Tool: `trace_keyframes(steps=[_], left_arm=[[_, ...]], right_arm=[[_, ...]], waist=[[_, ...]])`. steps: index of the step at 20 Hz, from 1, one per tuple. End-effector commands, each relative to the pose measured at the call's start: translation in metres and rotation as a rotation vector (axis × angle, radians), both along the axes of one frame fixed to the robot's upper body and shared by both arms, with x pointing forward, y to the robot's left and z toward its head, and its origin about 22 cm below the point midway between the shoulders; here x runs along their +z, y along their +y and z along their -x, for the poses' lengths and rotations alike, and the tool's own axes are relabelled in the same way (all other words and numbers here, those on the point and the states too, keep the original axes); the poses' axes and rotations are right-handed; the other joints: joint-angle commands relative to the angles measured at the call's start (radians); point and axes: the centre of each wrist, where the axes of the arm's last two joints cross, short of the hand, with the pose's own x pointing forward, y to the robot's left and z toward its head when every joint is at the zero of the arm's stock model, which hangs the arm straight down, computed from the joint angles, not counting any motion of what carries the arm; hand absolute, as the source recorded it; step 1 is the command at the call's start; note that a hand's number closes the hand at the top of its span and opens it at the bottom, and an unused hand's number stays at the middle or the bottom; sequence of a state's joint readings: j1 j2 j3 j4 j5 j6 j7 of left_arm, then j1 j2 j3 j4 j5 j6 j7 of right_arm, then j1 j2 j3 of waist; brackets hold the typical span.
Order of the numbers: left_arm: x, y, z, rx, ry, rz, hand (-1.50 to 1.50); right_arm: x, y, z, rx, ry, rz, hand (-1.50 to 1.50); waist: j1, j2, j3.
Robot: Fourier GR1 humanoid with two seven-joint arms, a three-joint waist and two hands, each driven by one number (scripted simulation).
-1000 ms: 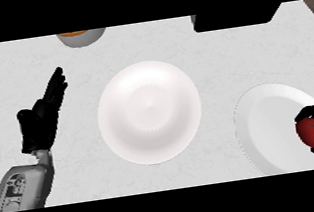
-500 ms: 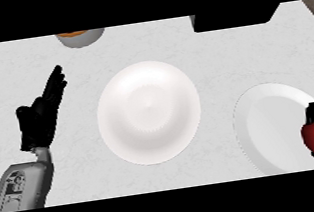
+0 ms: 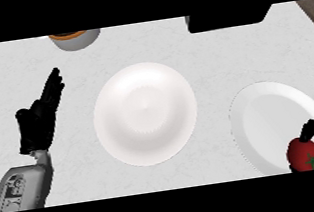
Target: Pick the tomato from the plate and place it in the plate
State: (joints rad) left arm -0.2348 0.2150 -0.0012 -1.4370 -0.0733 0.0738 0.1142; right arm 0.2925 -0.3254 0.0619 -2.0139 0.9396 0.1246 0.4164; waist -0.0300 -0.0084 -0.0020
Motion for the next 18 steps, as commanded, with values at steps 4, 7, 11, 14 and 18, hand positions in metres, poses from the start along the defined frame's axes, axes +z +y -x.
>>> trace_keyframes(steps=[4,7,11,14,18], left_arm=[[-0.006,-0.002,-0.003,-0.008,0.002,0.015,0.00],[0.004,0.009,-0.006,-0.021,-0.012,0.006,0.00],[-0.001,-0.001,-0.008,-0.036,-0.008,0.014,0.00],[-0.011,0.000,-0.008,-0.043,-0.014,0.021,0.00],[-0.008,-0.012,0.000,-0.052,-0.002,0.010,0.00]], right_arm=[[0.058,0.057,0.026,0.009,-0.390,-0.011,1.50],[0.061,0.077,0.037,0.125,-0.439,-0.015,1.50],[0.093,0.099,0.023,0.212,-0.467,-0.080,1.50],[0.085,0.147,0.001,0.246,-0.421,-0.150,1.50],[0.104,0.173,-0.025,0.227,-0.375,-0.191,1.50]], waist=[[0.017,0.004,0.000],[0.021,0.005,0.001],[0.031,0.008,0.001],[0.037,0.010,0.001],[0.044,0.009,0.001]])
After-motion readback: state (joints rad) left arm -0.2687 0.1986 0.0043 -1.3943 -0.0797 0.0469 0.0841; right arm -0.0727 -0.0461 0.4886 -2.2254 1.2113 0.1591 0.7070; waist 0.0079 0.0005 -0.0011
